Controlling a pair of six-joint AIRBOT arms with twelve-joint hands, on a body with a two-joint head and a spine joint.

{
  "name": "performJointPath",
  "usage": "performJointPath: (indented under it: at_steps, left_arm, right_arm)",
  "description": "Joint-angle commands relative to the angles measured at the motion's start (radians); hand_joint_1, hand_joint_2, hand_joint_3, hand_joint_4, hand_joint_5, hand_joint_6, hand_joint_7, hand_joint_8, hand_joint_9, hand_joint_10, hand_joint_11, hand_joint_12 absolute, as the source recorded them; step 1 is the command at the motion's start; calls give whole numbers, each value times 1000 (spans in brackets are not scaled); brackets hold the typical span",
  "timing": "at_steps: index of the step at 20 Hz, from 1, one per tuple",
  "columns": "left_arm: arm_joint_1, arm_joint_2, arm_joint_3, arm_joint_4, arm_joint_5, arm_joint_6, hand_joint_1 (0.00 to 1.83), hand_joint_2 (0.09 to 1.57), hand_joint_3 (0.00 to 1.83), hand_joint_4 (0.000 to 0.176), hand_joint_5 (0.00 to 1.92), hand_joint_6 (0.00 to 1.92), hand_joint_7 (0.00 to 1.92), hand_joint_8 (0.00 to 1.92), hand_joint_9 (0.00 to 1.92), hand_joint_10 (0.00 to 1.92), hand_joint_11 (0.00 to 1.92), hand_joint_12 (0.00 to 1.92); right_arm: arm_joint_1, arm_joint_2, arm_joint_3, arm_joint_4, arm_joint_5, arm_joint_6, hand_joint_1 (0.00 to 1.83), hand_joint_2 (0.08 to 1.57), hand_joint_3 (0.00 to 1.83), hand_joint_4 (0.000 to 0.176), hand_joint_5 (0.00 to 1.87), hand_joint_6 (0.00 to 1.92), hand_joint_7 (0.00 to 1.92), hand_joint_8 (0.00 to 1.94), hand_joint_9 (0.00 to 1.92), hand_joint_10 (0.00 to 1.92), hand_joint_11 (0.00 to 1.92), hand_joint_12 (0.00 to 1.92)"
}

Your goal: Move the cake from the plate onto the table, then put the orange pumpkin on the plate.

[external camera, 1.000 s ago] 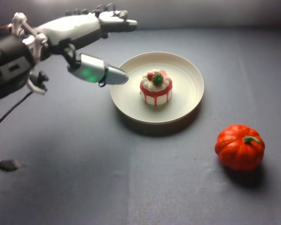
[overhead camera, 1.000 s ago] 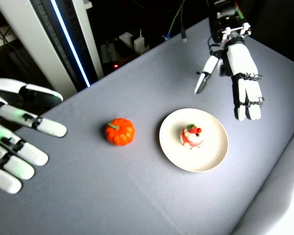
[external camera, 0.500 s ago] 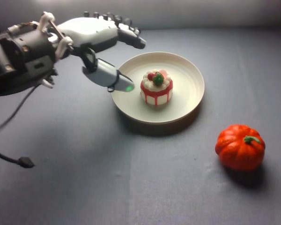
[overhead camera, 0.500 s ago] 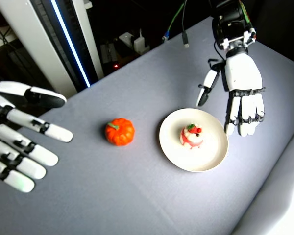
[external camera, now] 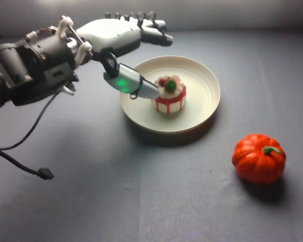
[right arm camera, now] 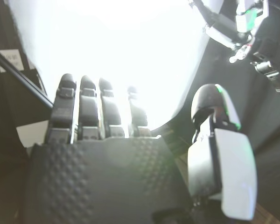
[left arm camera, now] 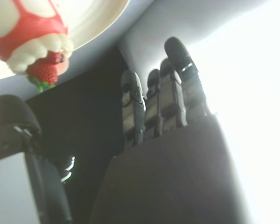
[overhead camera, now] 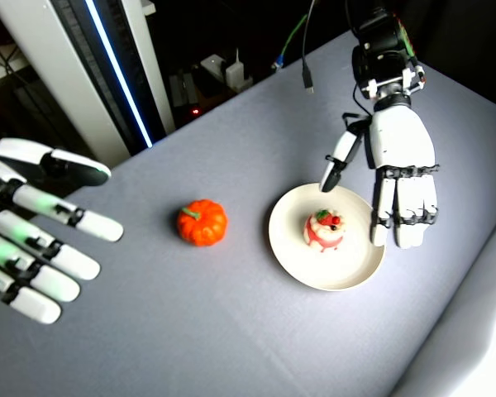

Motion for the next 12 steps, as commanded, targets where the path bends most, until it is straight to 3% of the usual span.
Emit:
performJointPath:
  at_steps: [1,2,3,5,6,7,8,9,10,11,12]
  left_arm:
    - [-4,-3,8,-29,-113,-2,700,911,0,0,317,0,105,4,128,18,0,1076]
    - [0,-12,18,-43,-115,-2,724,906,0,0,321,2,128,6,141,18,0,962]
    - [3,-18,26,-49,-116,-2,754,907,0,0,314,0,131,6,139,15,0,934]
    - [16,-31,39,-65,-118,-2,789,919,1,0,261,0,114,6,112,9,0,774]
    - [24,-41,49,-75,-122,-2,792,902,0,18,246,0,111,4,113,9,0,814]
    - [31,-51,59,-81,-124,-2,809,897,0,17,210,0,89,1,109,5,0,791]
    - [39,-60,69,-95,-127,-2,811,891,0,5,205,0,84,1,109,4,0,759]
    - [50,-72,81,-117,-132,-2,804,877,0,8,207,1,96,3,120,7,0,839]
    - [55,-79,90,-125,-137,-2,808,861,0,0,223,6,138,14,158,20,0,939]
    - [64,-96,105,-134,-145,-2,782,859,0,0,224,4,208,24,242,50,0,1208]
    - [66,-100,110,-136,-145,-2,782,859,0,0,224,4,208,24,242,50,0,1208]
  right_arm:
    - [5,1,5,5,123,9,163,1177,18,110,0,0,0,0,0,0,0,0]
    - [5,1,5,4,123,10,166,1188,22,101,0,0,0,0,0,0,0,0]
    - [5,0,5,3,123,10,162,1187,20,106,0,0,0,0,0,0,0,0]
    - [5,0,5,0,123,10,185,1165,8,135,0,0,0,0,0,0,0,0]
    - [5,-2,6,0,123,10,191,1160,5,131,0,0,0,0,0,0,0,0]
    - [5,-3,6,-1,123,10,193,1164,7,121,0,0,0,0,0,0,0,0]
    - [5,-3,6,-3,123,10,173,1174,10,114,0,0,0,0,0,0,0,0]
    - [5,-3,6,-5,122,10,164,1171,9,116,0,0,0,0,0,0,0,0]
    - [5,-4,6,-5,122,10,144,1188,15,112,0,0,0,0,0,0,0,0]
    - [5,-6,7,-5,122,10,146,1205,21,111,0,0,0,0,0,0,0,0]
    - [5,-6,7,-6,122,10,146,1205,21,111,0,0,0,0,0,0,0,0]
